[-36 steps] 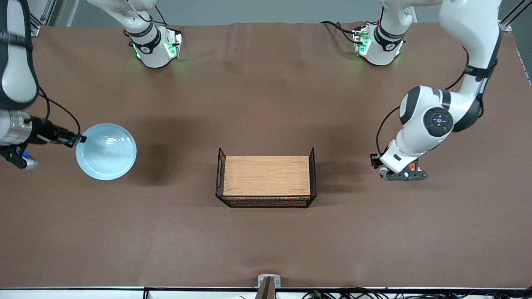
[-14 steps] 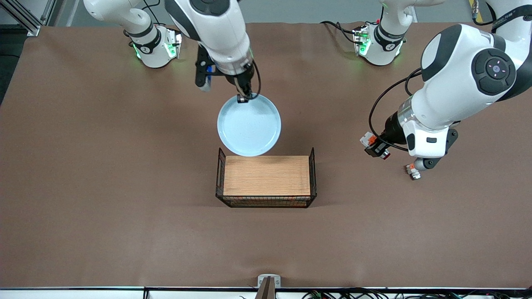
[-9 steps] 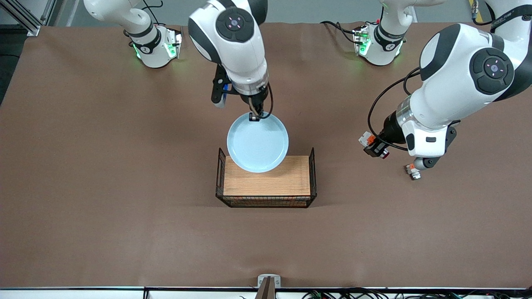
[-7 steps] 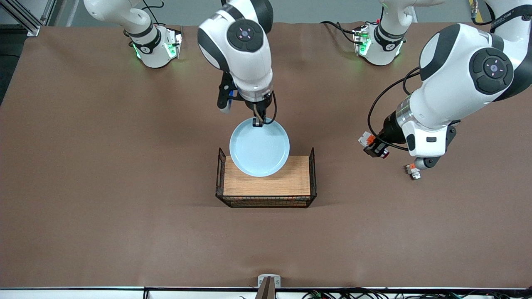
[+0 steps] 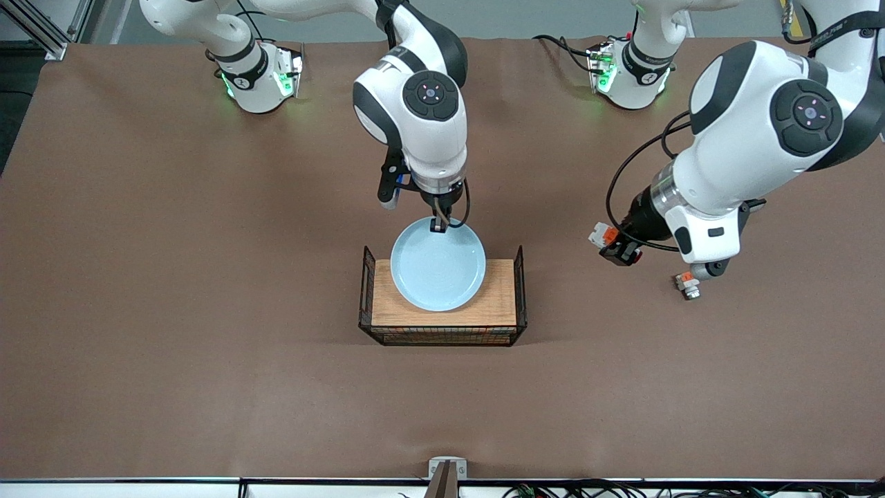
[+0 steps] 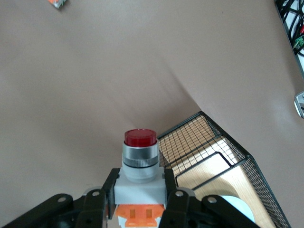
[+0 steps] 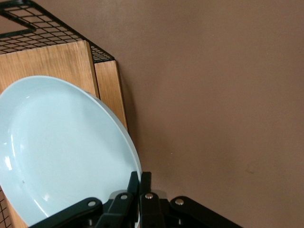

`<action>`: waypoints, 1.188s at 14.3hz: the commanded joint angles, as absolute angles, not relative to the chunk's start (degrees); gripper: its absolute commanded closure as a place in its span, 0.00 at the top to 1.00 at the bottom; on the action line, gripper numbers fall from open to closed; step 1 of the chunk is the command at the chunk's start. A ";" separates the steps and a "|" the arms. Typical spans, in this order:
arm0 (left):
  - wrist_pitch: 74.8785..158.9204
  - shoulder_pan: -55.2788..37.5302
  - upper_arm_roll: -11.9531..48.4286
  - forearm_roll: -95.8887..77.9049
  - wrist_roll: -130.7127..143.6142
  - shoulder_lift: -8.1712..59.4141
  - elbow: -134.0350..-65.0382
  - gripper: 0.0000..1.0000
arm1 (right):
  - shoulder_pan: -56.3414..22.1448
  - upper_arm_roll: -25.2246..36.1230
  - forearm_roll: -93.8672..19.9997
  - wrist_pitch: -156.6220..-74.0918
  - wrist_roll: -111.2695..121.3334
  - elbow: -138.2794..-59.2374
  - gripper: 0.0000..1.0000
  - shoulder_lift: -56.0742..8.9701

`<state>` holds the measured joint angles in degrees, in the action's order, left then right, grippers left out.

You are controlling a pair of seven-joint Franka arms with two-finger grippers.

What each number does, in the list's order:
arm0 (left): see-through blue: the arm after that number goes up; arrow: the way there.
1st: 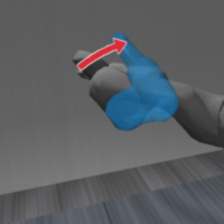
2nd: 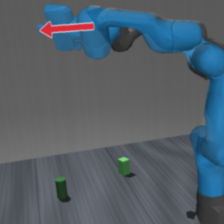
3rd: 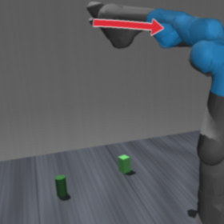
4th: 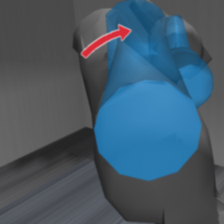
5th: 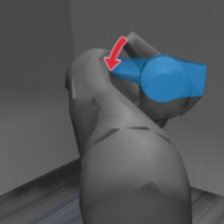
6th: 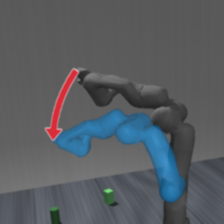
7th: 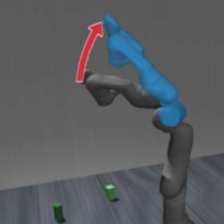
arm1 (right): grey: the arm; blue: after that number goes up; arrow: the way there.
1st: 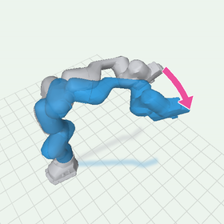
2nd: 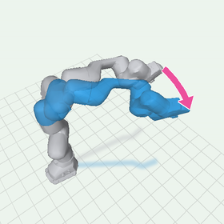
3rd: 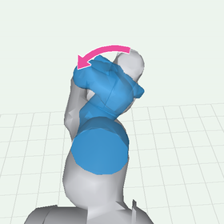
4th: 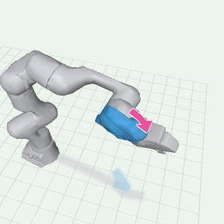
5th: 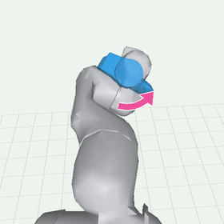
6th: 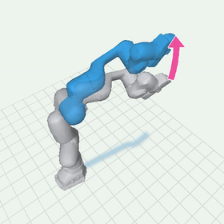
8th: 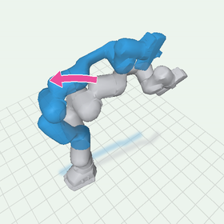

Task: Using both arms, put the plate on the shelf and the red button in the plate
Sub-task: 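Lower the plate into the basket with the right gripper, then release the plate and withdraw the right gripper while the left gripper carries the button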

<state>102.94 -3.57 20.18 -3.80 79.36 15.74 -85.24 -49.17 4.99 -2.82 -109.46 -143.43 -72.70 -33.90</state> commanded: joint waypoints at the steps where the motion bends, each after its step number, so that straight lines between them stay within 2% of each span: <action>1: 103.53 -4.83 20.65 -4.66 84.88 16.44 -83.94 0.30 | -49.48 5.36 -1.67 -110.21 -146.25 -70.66 0.00 -35.77; 7: 106.34 -7.90 21.18 -4.48 93.50 17.75 -82.88 0.30 | -49.31 5.36 -1.05 -112.06 -146.43 -70.58 0.02 -37.00; 11: 110.90 -9.75 21.27 -4.22 99.03 19.77 -82.88 0.30 | -49.04 5.36 -1.05 -112.76 -146.43 -70.49 0.15 -37.53; 12: 112.75 -9.84 21.27 -4.22 101.14 20.38 -82.88 0.30 | -49.13 5.36 -0.97 -113.11 -146.43 -70.49 0.41 -37.79; 13: 113.89 -9.84 21.27 -4.22 102.38 20.83 -82.88 0.30 | -49.13 5.45 -0.97 -113.20 -146.34 -70.40 0.84 -38.23; 14: 114.60 -9.93 21.18 -4.13 102.65 21.27 -82.88 0.30 | -49.39 5.45 -0.44 -113.12 -146.42 -70.14 1.00 -38.32; 17: 115.57 -10.72 21.18 -4.13 103.27 21.62 -82.88 0.30 | -49.31 5.36 0.62 -113.12 -146.43 -69.96 1.00 -38.58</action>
